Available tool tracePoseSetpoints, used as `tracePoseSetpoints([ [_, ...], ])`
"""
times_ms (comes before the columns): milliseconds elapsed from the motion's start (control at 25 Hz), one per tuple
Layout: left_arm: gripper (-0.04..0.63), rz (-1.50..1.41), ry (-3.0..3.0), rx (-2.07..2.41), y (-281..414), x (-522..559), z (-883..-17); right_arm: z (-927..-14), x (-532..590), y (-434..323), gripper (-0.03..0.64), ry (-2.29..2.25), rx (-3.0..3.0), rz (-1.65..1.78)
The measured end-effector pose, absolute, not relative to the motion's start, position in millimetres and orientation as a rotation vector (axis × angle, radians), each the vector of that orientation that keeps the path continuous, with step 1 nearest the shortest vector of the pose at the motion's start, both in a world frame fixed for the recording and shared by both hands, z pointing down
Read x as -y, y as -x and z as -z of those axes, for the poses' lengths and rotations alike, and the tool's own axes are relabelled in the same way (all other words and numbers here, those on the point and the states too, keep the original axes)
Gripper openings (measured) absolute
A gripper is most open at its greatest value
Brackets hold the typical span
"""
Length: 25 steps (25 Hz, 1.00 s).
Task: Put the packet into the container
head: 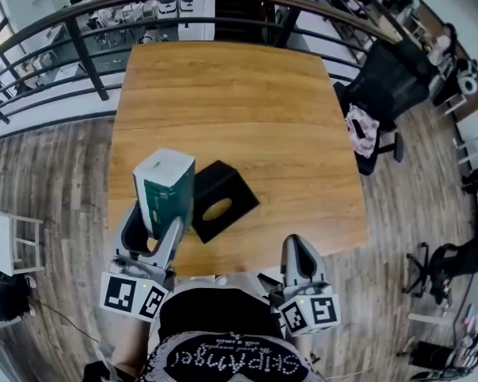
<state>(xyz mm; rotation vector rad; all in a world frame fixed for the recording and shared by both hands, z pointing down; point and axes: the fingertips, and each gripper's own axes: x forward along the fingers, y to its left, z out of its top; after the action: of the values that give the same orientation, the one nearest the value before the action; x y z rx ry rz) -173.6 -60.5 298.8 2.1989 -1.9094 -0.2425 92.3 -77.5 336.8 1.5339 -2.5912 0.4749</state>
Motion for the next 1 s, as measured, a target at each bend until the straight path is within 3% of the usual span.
tracePoseSetpoints([
  [480, 0.339, 0.267, -2.089, 2.017, 219, 53, -297, -337, 103, -44, 0.04, -1.386, 2.635, -0.469],
  [1000, 0.339, 0.259, -1.958, 2.154, 195, 28, -295, -328, 116, -62, 0.04, -1.226, 2.718, -0.45],
])
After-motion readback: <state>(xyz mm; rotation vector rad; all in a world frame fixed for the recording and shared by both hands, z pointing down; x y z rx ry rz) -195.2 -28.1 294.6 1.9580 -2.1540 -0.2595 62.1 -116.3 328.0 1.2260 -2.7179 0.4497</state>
